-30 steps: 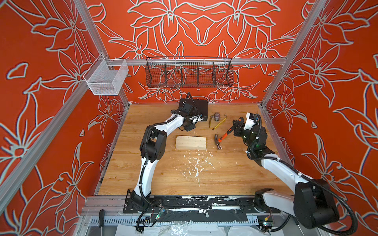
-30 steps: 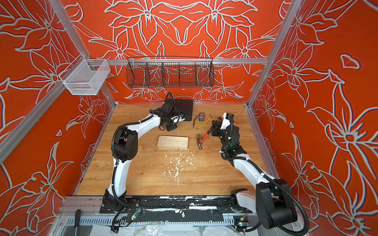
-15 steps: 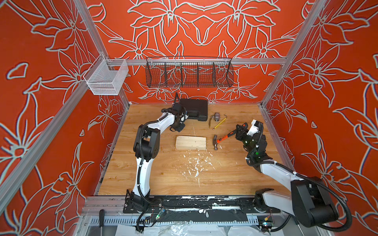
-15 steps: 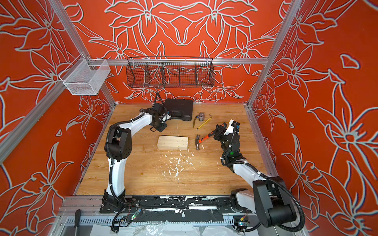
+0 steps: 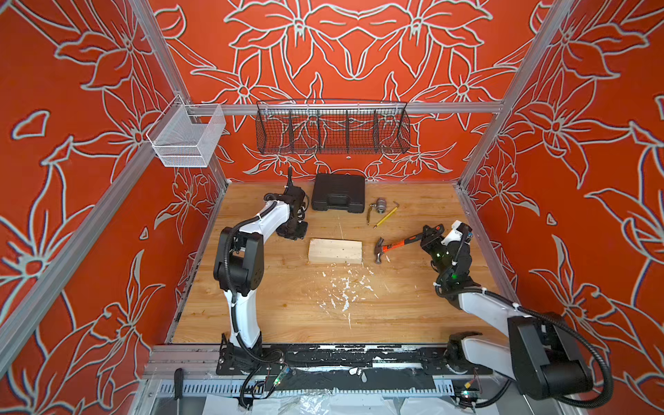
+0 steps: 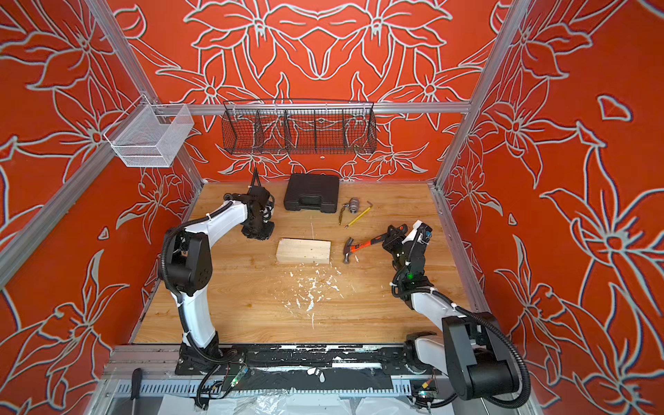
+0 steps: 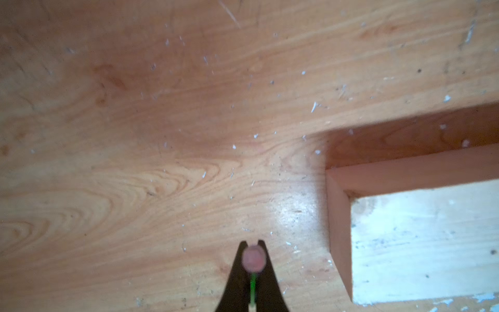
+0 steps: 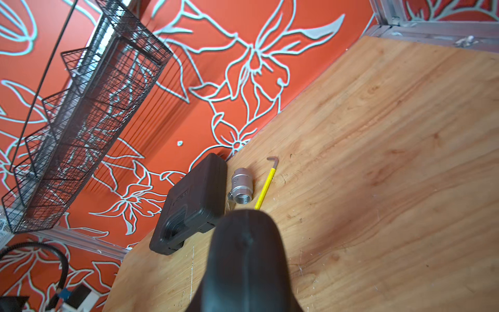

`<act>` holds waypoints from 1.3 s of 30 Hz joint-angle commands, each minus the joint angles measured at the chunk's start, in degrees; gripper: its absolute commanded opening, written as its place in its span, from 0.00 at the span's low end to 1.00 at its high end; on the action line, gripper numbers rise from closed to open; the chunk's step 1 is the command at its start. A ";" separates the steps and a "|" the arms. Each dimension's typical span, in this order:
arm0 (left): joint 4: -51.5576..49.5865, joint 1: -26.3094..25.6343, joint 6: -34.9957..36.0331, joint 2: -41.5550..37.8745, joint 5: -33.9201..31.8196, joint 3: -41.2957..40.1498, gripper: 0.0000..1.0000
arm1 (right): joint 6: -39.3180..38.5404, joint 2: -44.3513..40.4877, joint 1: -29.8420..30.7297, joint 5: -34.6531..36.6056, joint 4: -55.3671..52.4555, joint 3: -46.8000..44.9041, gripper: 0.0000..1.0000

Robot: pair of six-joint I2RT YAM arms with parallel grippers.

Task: Use a claw hammer to pull out a nail
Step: Place the nail at the center of the board.

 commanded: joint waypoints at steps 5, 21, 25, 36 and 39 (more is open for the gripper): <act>-0.84 0.15 -6.38 -1.15 2.68 -4.73 0.06 | -0.82 -0.18 -0.59 3.36 -9.99 -4.34 0.00; 0.27 0.15 -8.64 -0.74 3.74 -10.40 0.06 | 2.62 -8.12 -0.72 9.68 -19.47 -12.61 0.08; 0.79 0.15 -8.64 -0.80 4.33 -10.59 0.06 | 3.10 0.98 -0.73 4.56 -15.92 -8.97 0.07; 1.71 0.15 -8.59 0.76 5.06 -10.97 0.06 | 11.96 20.08 -0.72 1.68 -0.14 -8.13 0.08; 2.07 0.15 -8.94 0.75 5.22 -11.22 0.06 | 13.64 23.16 -0.73 2.70 4.88 -8.74 0.09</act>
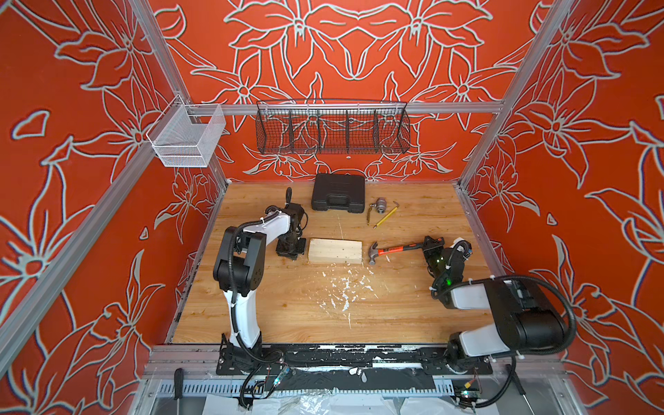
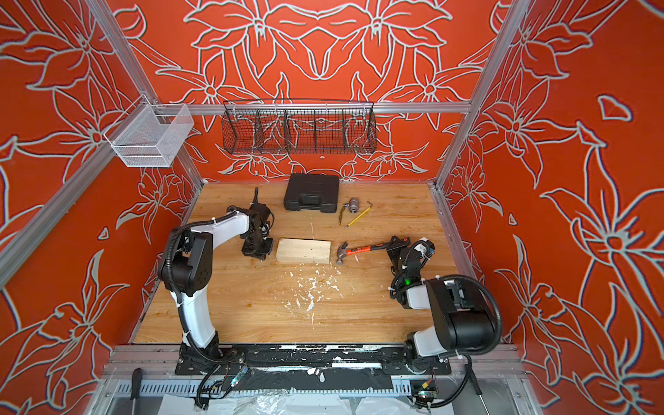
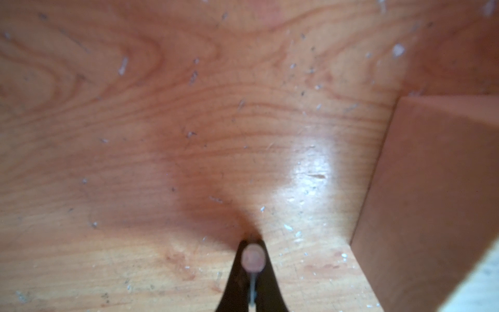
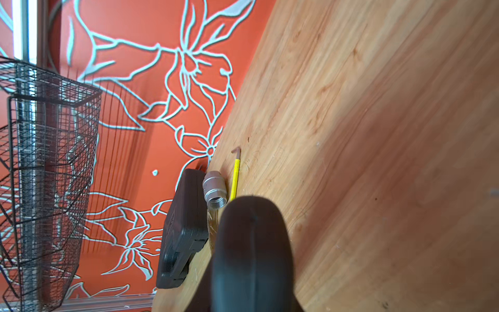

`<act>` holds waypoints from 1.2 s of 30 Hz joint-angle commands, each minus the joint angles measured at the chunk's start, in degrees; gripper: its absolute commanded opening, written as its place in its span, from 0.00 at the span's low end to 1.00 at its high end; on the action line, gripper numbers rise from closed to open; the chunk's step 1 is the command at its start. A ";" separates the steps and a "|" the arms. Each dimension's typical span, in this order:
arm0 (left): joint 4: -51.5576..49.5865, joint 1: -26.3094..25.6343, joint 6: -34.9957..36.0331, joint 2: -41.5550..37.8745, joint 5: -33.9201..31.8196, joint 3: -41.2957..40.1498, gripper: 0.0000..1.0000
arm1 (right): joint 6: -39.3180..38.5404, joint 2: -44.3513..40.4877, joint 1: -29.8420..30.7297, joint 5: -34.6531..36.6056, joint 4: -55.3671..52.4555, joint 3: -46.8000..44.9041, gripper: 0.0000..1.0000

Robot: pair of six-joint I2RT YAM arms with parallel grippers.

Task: Use a claw hammer to pull out a nail
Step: Place the nail at the center of the board.

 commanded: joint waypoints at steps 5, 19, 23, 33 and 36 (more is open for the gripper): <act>0.17 0.15 -1.19 1.28 1.04 -0.61 0.06 | -6.44 3.78 0.85 0.69 -17.50 -0.76 0.13; 0.05 0.15 -1.69 1.41 0.19 -0.54 0.07 | 9.08 -1.35 1.02 -1.26 -47.32 8.50 0.12; 0.28 0.15 -1.40 1.73 0.05 -0.65 0.07 | 10.70 -2.10 1.02 0.11 -55.45 11.66 0.12; 1.61 0.15 -1.11 2.02 1.32 -1.94 0.11 | 13.39 -2.77 3.66 3.84 -64.54 15.18 0.13; 1.03 0.17 -0.62 2.46 1.02 -1.57 0.14 | 13.22 -2.81 4.03 4.80 -65.70 15.82 0.12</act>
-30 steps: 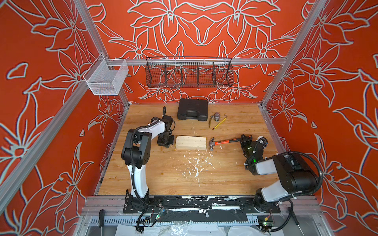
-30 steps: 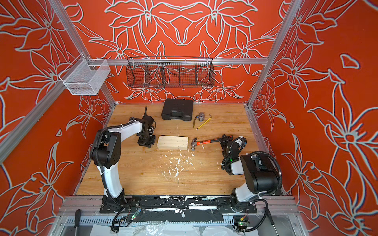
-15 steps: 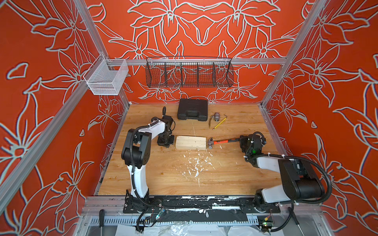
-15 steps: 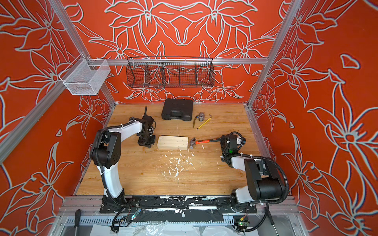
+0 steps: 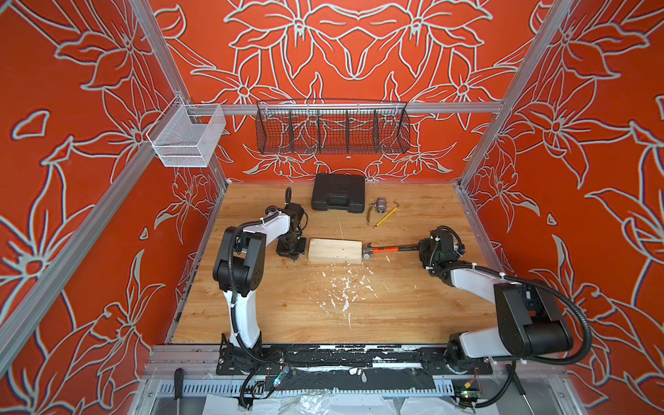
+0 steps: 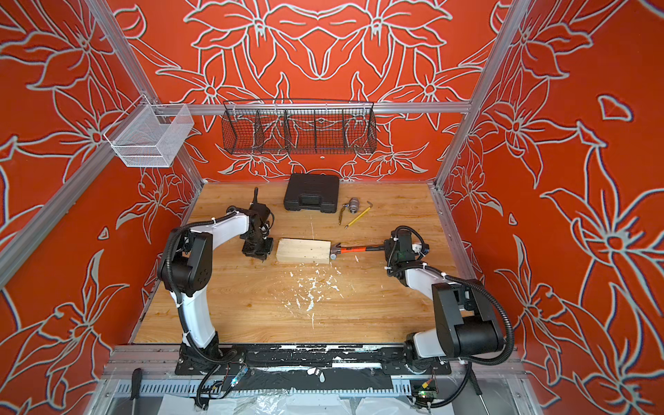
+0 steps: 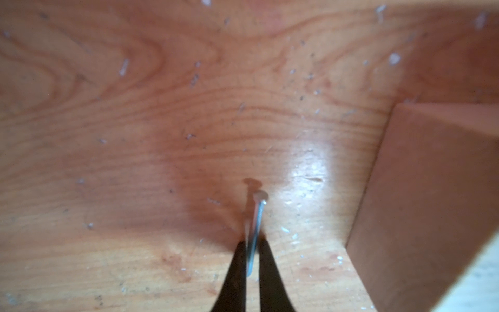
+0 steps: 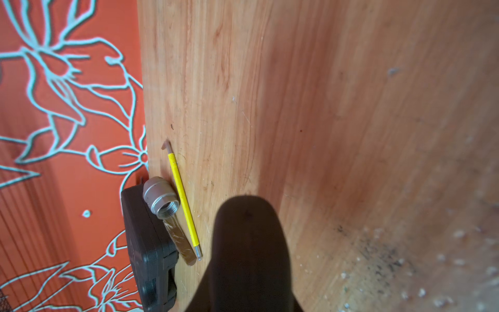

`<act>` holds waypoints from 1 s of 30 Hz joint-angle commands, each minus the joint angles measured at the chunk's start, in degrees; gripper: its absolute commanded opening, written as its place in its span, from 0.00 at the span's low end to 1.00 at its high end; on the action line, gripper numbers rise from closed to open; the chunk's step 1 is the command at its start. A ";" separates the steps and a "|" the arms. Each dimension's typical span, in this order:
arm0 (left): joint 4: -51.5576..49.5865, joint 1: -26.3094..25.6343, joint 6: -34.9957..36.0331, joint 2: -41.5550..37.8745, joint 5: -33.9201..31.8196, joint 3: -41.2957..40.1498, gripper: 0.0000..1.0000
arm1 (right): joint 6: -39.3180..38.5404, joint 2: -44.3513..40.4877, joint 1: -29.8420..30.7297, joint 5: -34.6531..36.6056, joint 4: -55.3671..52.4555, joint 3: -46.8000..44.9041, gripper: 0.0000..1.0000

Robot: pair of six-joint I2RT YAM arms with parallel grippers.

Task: Use a claw hammer to pull out a nail
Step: Place the nail at the center of the board, then place the hammer at the center of the board.

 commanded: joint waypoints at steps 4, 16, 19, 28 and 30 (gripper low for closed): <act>0.76 0.15 0.36 1.53 0.84 -1.43 0.27 | -5.35 1.32 1.64 5.26 -16.18 -3.38 0.10; 1.45 0.15 1.17 -7.06 -2.25 0.84 0.42 | -4.54 2.54 1.69 5.21 -18.70 -1.50 0.14; 5.29 -0.26 2.88 -11.78 -1.63 -0.87 0.44 | -4.03 1.97 1.90 4.80 -16.43 -2.94 0.14; 9.56 -2.33 8.78 -17.17 3.25 -1.47 0.48 | -5.06 1.13 2.07 7.09 -16.49 -3.40 0.21; 9.58 -2.81 8.96 -16.52 3.74 -1.38 0.48 | -5.10 1.40 2.01 7.37 -17.24 -2.68 0.26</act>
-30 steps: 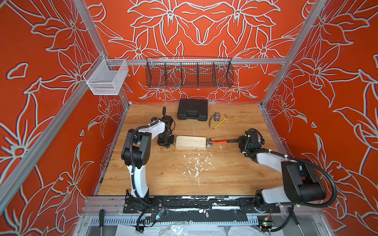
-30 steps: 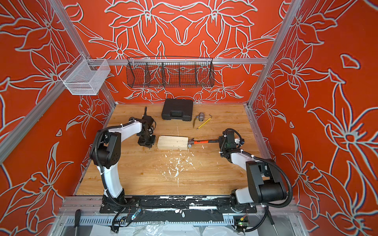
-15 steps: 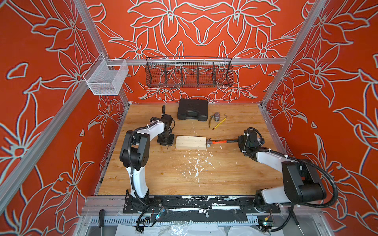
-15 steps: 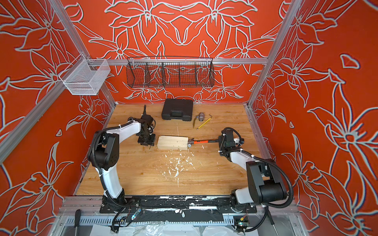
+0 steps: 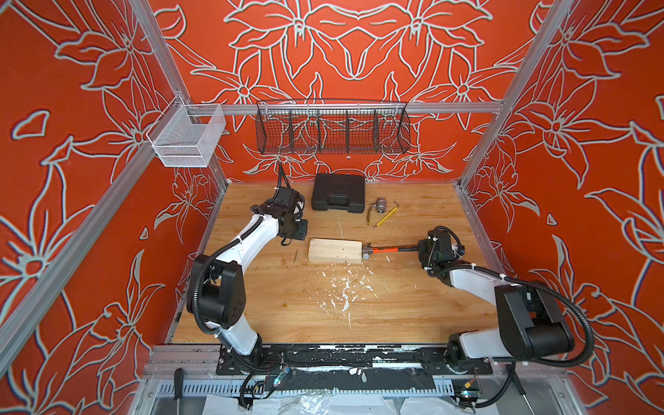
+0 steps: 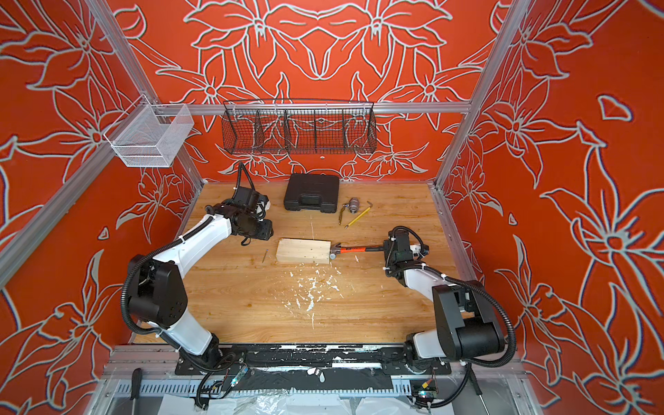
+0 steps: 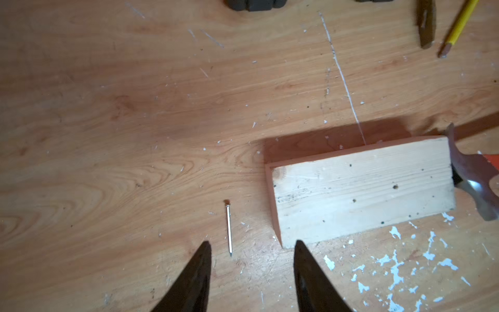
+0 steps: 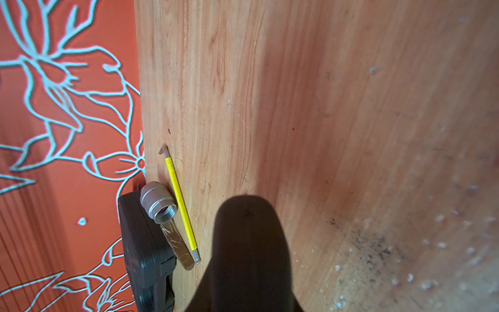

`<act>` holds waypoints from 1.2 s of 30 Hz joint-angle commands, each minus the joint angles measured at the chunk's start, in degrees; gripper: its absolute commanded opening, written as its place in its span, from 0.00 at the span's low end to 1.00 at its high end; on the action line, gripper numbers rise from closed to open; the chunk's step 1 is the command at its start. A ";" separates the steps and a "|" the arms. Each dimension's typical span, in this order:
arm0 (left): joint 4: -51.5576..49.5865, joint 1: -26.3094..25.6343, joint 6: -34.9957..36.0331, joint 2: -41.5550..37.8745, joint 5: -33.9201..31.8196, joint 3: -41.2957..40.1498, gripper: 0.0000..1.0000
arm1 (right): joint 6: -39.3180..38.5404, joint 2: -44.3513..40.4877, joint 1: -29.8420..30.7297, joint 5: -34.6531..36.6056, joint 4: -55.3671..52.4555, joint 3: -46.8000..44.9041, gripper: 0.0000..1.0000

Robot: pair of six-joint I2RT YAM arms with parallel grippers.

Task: Use a claw hammer to pull out a nail
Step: Place the hammer at the center of the board.

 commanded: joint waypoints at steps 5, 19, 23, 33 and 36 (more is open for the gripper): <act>-0.63 -1.46 1.83 2.57 2.37 -0.15 0.48 | -6.26 2.36 0.61 4.59 -16.08 -1.87 0.35; -1.38 -1.46 1.49 1.85 -0.68 -0.60 0.48 | -5.04 1.10 0.63 5.70 -17.41 -2.40 0.56; -0.63 -1.13 0.48 0.78 -1.23 -0.44 0.48 | -9.29 -3.05 0.63 6.73 -20.84 0.01 0.69; 3.00 3.55 -4.06 -5.77 -5.68 -3.15 0.49 | -35.58 -16.08 0.63 17.11 -26.77 9.36 0.98; 5.85 7.50 -5.42 -9.01 -9.78 -7.37 0.50 | -51.63 -14.52 0.44 20.87 -22.87 12.90 0.98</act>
